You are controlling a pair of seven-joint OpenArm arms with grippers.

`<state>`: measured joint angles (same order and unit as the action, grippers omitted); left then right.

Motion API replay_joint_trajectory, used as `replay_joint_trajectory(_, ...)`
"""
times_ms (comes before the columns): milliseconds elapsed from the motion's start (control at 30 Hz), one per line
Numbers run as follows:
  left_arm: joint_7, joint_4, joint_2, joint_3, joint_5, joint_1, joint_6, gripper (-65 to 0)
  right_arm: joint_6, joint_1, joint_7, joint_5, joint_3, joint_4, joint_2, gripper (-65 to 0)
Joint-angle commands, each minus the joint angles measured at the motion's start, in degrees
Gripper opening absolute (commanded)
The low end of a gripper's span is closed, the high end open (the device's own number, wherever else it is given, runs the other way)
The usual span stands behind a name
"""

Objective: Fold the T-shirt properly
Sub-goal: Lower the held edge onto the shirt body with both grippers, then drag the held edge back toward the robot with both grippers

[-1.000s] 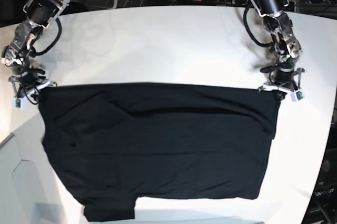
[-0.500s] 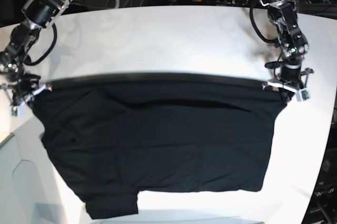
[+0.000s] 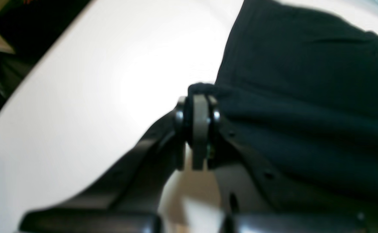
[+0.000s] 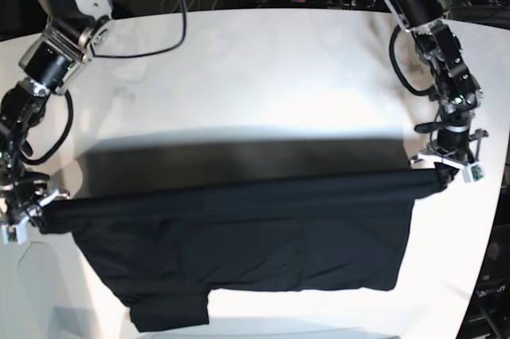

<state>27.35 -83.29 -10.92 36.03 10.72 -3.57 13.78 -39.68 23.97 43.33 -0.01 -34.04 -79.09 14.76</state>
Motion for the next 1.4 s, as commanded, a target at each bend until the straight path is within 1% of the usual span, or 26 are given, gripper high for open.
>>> replay_joint_trajectory(0,-1.1,-1.2,-1.1,1.6,-0.1,-1.7,-0.8,-64.9,-0.3,1.7,-1.4,0.1,-0.1,-1.1,1.3,-65.0)
replay_joint_trajectory(133,-0.1,-1.2,-1.1,2.3,-0.1,-1.8,-0.8,-64.9,-0.3,0.6,-1.3,0.1,-0.2,-1.1,1.1,-65.0)
replay_joint_trajectory(267,-0.1,-1.3,-1.0,3.7,0.0,0.6,-0.8,-64.9,-0.3,-4.3,-1.4,0.3,-0.2,-1.1,0.8,-65.0)
replay_joint_trajectory(333,-0.1,-1.2,-1.0,3.8,0.0,1.9,-0.8,-64.9,-0.3,-6.9,-1.7,0.3,-0.6,-1.2,-0.4,-65.0)
replay_joint_trajectory(400,-0.1,-1.2,-1.0,3.9,0.0,4.0,-0.8,-64.9,-0.3,-9.6,-1.9,0.3,-0.6,-2.5,-0.9,-65.0)
replay_joint_trajectory(467,-0.1,-1.2,-1.0,3.9,0.0,5.5,-0.8,-64.9,-0.3,-12.8,-1.9,0.3,-0.6,-5.2,-1.4,-65.0)
replay_joint_trajectory(533,-0.1,-1.2,-1.0,3.9,0.0,7.4,-0.8,-64.9,-0.3,-16.0,-1.9,0.3,-0.6,-8.7,-3.0,-65.0)
replay_joint_trajectory(600,-0.1,-1.2,-0.9,3.9,0.0,9.2,-0.8,-64.9,-0.3,-19.5,-1.9,0.3,-0.6,-12.3,-3.8,-65.0)
replay_joint_trajectory(733,-0.2,-1.3,0.9,3.9,0.0,12.3,-0.7,-64.9,-0.3,-25.8,-1.9,0.3,-0.6,-16.8,-5.1,-65.0)
replay_joint_trajectory(800,-0.2,-1.6,1.1,3.9,0.0,13.6,-0.7,-64.9,-0.3,-28.8,-1.9,0.3,-0.9,-19.1,-5.8,-65.0)
replay_joint_trajectory(933,-0.2,-4.5,2.7,3.9,0.0,16.2,-0.7,-64.9,-0.3,-33.1,-2.1,0.3,-4.7,-22.6,-8.4,-65.0)
replay_joint_trajectory(1000,-0.2,-6.2,3.0,3.9,0.0,17.9,-0.7,-64.9,-0.3,-34.6,-3.7,0.3,-5.5,-23.1,-9.2,-65.0)
replay_joint_trajectory(1133,-0.2,-7.8,4.0,4.0,0.0,21.0,-0.7,-64.9,-0.3,-38.3,-8.1,0.3,-6.5,-22.8,-9.4,-65.0)
replay_joint_trajectory(1367,-0.2,-7.9,5.8,9.2,0.0,24.8,-0.6,-64.9,-0.3,-44.2,-13.8,0.3,-6.5,-22.9,-9.4,-65.0)
